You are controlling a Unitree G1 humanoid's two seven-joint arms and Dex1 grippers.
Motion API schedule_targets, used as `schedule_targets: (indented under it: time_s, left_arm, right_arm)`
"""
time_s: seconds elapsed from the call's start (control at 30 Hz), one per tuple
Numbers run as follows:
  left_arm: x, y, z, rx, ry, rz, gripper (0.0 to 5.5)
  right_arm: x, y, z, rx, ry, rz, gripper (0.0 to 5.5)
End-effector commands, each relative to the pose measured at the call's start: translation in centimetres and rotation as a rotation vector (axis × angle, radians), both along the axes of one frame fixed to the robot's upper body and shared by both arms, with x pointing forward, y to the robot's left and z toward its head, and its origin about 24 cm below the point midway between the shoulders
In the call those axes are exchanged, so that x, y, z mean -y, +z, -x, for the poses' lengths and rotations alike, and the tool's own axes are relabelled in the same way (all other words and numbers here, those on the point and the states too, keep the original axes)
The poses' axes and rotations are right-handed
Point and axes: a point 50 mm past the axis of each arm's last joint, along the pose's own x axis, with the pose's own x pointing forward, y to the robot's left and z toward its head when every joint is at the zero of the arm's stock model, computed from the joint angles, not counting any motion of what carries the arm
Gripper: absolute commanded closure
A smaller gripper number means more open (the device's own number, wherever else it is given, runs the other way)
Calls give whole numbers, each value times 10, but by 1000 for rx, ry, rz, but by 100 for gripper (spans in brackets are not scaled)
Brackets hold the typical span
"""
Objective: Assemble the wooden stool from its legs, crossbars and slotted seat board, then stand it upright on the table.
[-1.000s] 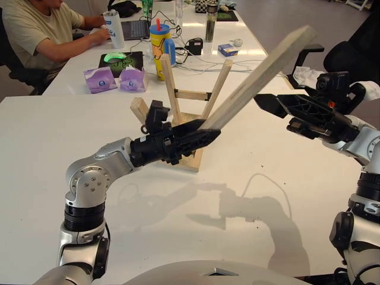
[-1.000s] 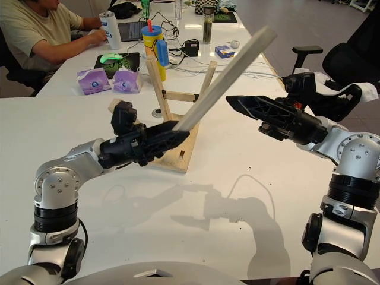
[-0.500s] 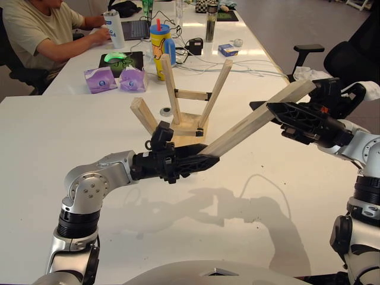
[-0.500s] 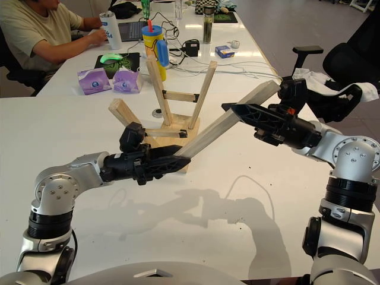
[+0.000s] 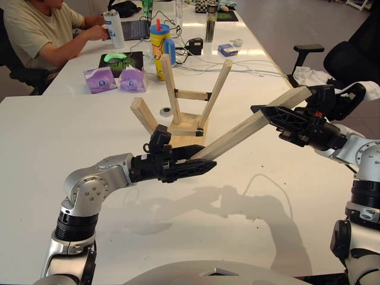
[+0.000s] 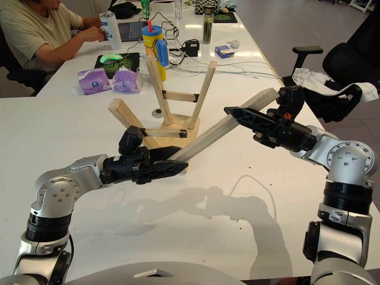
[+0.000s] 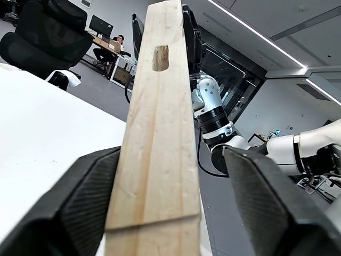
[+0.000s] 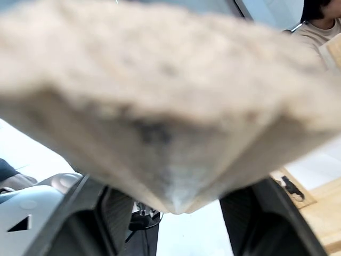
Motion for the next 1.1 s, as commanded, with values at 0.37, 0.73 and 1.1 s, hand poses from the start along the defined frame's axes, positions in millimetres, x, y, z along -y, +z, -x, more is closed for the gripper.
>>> schedule_targets:
  time_s: [0.37,0.73,1.1]
  left_arm:
    - [-20,-96,-21,286,420,-614,110]
    - [-15,-127,-19,347,318,-817,110]
    - [-17,-133,-18,306,365,-803,110]
  right_arm:
    - [12,-16,-43,217,-261,268,346]
    - [-16,-37,-65,301,-165,344,346]
    - [-23,-34,-80,424,-109,572,346]
